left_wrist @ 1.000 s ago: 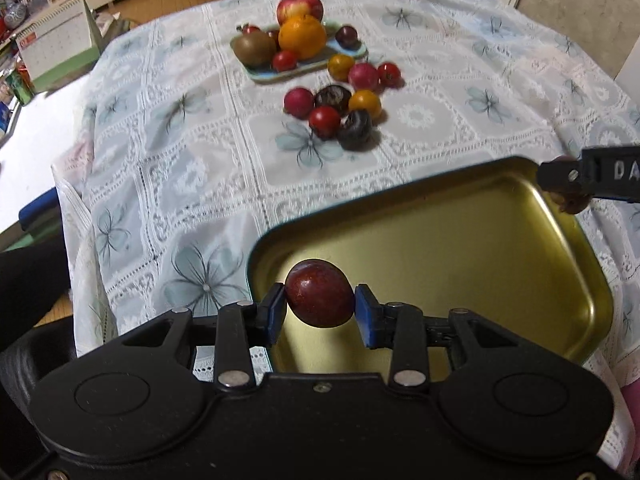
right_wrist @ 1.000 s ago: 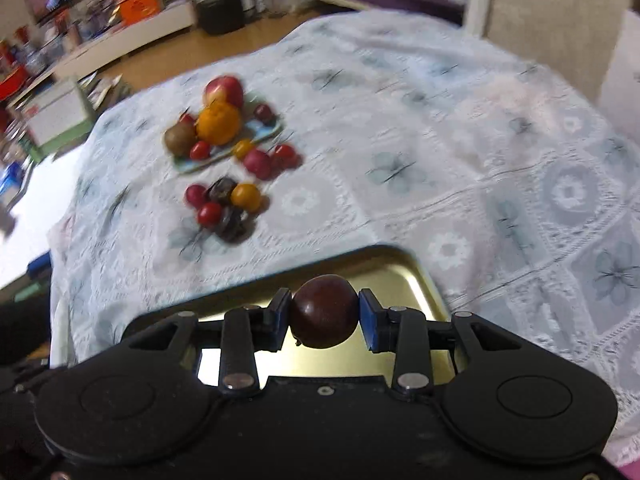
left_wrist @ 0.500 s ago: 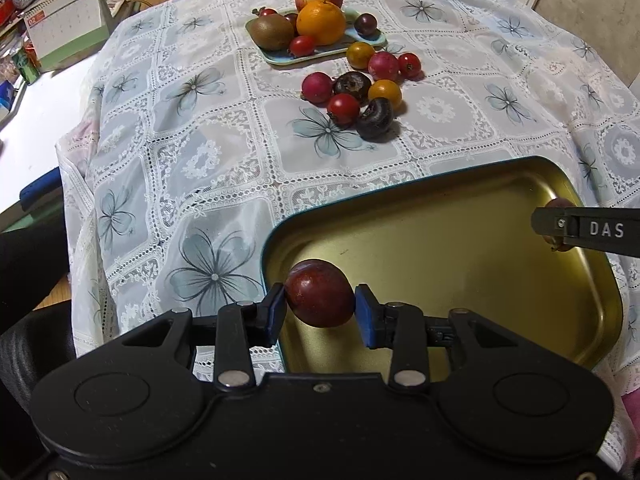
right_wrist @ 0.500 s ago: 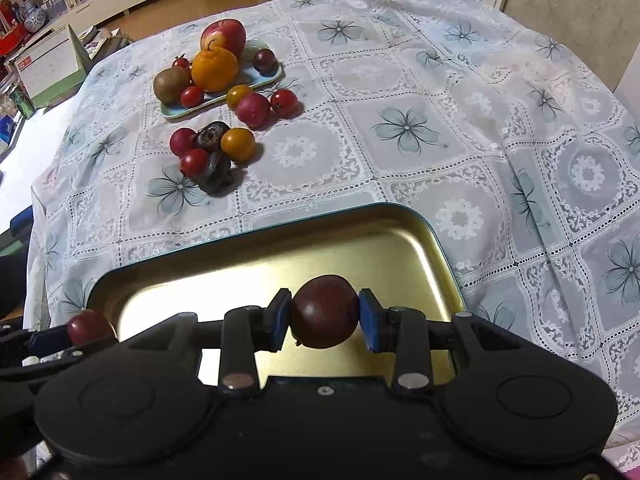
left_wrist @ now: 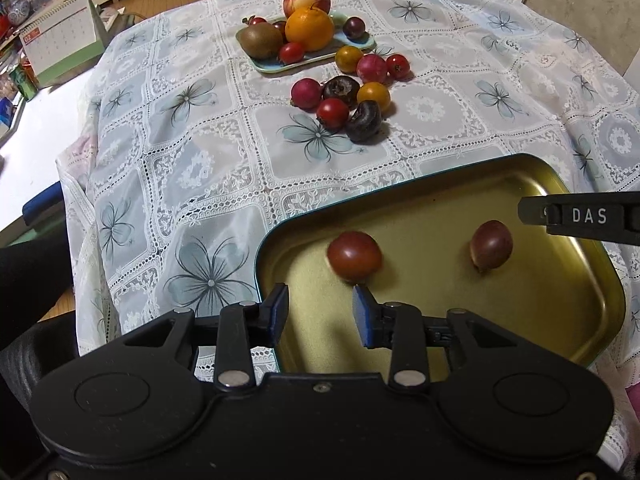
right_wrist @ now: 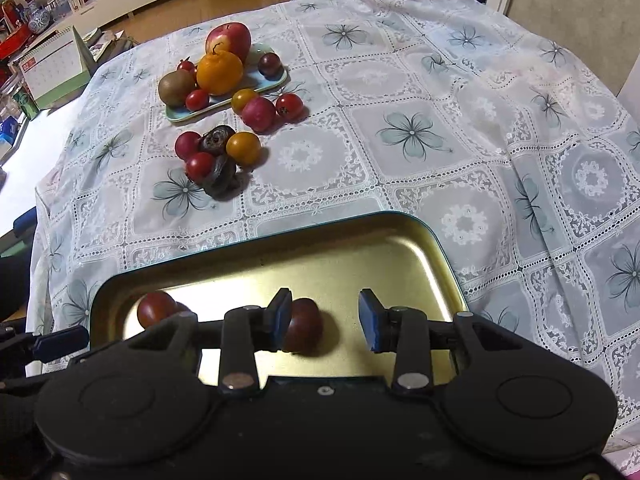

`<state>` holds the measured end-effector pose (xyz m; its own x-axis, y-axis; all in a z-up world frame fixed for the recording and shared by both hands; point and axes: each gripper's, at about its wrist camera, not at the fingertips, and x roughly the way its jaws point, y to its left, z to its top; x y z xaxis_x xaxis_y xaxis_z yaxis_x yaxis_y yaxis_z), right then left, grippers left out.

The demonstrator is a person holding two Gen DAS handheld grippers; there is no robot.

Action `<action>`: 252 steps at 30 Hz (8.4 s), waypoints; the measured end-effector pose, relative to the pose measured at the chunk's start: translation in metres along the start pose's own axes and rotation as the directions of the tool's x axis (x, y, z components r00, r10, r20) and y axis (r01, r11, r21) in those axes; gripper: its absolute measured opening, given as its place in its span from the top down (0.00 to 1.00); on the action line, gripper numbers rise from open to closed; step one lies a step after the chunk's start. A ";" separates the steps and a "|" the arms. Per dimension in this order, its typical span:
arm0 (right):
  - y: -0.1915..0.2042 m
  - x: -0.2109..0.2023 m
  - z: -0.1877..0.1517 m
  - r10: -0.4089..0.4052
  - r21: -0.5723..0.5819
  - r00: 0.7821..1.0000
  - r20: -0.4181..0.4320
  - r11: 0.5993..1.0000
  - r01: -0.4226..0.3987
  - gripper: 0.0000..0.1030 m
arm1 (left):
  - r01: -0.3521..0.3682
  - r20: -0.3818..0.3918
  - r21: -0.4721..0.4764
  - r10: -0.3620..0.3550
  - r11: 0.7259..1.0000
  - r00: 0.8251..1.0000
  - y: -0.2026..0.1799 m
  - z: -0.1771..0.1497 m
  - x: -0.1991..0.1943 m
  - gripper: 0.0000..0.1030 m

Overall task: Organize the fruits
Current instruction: 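Open both tools to drop the plums into the gold tray, then move both open tools back to the fruit cluster, then grasp the blackish plum with the right tool while the left approaches the pink-red plum, then close the left tool on the pink-red plum while the right holds its plum, then carry both held plums over the gold tray with both tools, then release the blackish plum with the right tool while the left lowers and releases the pink plum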

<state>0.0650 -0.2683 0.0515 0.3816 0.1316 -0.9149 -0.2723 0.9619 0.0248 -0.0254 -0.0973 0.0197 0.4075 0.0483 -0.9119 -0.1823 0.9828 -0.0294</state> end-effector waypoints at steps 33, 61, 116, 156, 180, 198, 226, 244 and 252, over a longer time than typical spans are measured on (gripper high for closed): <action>0.011 0.002 0.002 0.002 -0.008 1.000 0.020 1.000 -0.002 0.48 | -0.028 -0.026 -0.028 0.027 0.999 0.999 0.013 0.010 0.013 0.57; 0.052 0.015 0.045 -0.100 0.005 0.993 0.069 0.995 0.100 0.48 | -0.084 0.033 -0.044 0.085 0.996 0.996 0.068 0.096 0.035 0.57; 0.043 0.091 0.101 0.132 0.201 0.990 0.053 0.970 -0.139 0.78 | 0.050 0.010 -0.024 -0.050 0.998 0.999 0.032 0.181 0.136 0.49; 0.013 0.098 0.103 0.161 0.288 0.987 0.016 0.944 -0.158 0.77 | 0.092 0.030 -0.072 -0.090 0.993 0.996 0.038 0.185 0.142 0.63; 0.005 0.089 0.103 0.153 0.293 0.988 0.035 0.943 -0.156 0.77 | 0.034 -0.009 -0.015 -0.034 0.999 0.999 0.039 0.172 0.143 0.54; 0.002 0.073 0.101 0.180 0.226 0.984 -0.009 0.959 -0.174 0.77 | 0.051 0.055 -0.055 -0.048 0.997 0.997 0.038 0.160 0.073 0.59; 0.010 -0.037 -0.008 -0.154 0.054 0.983 0.102 0.987 0.149 0.77 | 0.078 -0.046 -0.071 -0.081 0.994 0.996 0.002 -0.015 -0.014 0.59; 0.010 -0.038 -0.017 -0.113 0.014 0.987 0.118 0.994 0.112 0.77 | 0.059 -0.084 -0.052 -0.064 0.997 0.994 -0.006 -0.019 -0.004 0.60; 0.008 -0.034 -0.016 -0.096 0.053 0.992 0.083 0.994 0.092 0.75 | 0.046 -0.081 -0.067 -0.051 0.997 0.995 -0.004 -0.017 -0.006 0.60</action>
<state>0.0355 -0.2689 0.0765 0.4779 0.0583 -0.8765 -0.1890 0.9812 -0.0379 -0.0426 -0.1044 0.0177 0.3425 -0.0168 -0.9394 -0.2228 0.9699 -0.0986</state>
